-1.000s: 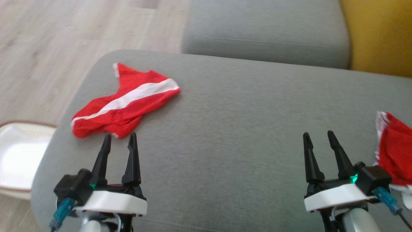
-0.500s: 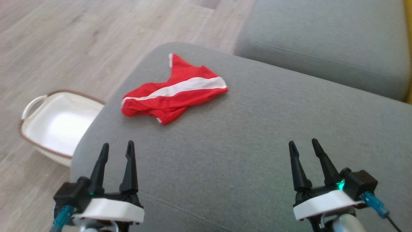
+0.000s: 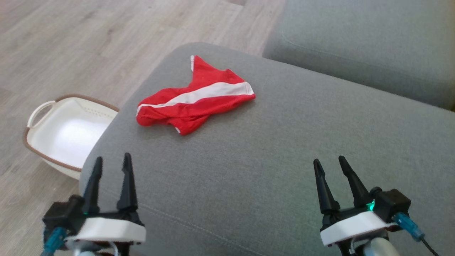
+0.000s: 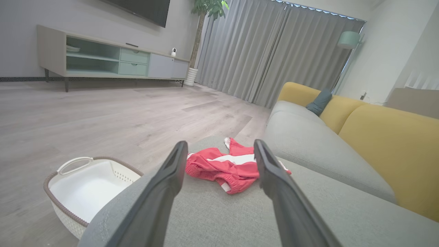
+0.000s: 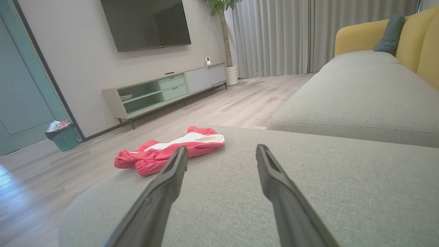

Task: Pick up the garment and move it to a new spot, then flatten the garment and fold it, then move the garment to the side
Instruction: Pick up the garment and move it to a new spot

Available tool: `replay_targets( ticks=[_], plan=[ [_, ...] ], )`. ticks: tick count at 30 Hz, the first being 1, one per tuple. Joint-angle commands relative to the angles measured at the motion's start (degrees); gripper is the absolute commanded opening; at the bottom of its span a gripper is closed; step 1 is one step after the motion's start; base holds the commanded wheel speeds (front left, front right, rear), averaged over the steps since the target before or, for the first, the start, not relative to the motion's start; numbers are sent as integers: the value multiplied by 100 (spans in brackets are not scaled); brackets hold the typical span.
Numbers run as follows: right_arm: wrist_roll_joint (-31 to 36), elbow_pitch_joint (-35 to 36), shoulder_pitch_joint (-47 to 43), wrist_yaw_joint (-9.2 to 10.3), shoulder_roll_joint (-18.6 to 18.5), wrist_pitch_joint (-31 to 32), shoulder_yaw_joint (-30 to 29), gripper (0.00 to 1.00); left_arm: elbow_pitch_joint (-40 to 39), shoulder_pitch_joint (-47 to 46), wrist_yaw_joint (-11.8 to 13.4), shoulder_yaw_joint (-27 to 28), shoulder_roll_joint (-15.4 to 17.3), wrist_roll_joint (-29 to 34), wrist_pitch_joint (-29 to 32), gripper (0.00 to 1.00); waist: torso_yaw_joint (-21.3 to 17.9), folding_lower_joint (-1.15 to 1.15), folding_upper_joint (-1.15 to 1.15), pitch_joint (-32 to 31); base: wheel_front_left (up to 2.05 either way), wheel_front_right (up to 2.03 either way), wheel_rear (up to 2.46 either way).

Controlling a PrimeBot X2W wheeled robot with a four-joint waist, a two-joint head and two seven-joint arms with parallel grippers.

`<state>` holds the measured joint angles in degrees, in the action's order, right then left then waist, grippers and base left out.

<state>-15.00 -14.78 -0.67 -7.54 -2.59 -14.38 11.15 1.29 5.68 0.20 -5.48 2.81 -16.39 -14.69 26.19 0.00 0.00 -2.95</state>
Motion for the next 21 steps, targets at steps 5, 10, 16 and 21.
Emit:
replay_targets(
  ticks=[5, 10, 16, 21],
  plan=[
    [168, 195, 333, 5, -29, -62, 30, 100, -270, -459, -107, 470, 7, 195, -31, 100, -253, 0, 0, 324, 0, 0, 0],
    [450, 262, 546, 5, -29, -62, -222, 100, 60, -1069, -415, 735, 121, 365, -31, 100, -516, 0, 0, 782, 0, 0, 0],
    [768, 455, 865, 5, -29, -62, -632, 100, 1133, -2279, -672, 525, 793, 522, 206, 100, -895, 0, 0, 1376, 0, 0, 0],
    [968, 825, 1197, 5, -29, -13, -905, 100, 2135, -3477, -761, -103, 1508, 386, 965, 100, -1224, 0, 0, 1912, 0, 0, 0]
  ],
)
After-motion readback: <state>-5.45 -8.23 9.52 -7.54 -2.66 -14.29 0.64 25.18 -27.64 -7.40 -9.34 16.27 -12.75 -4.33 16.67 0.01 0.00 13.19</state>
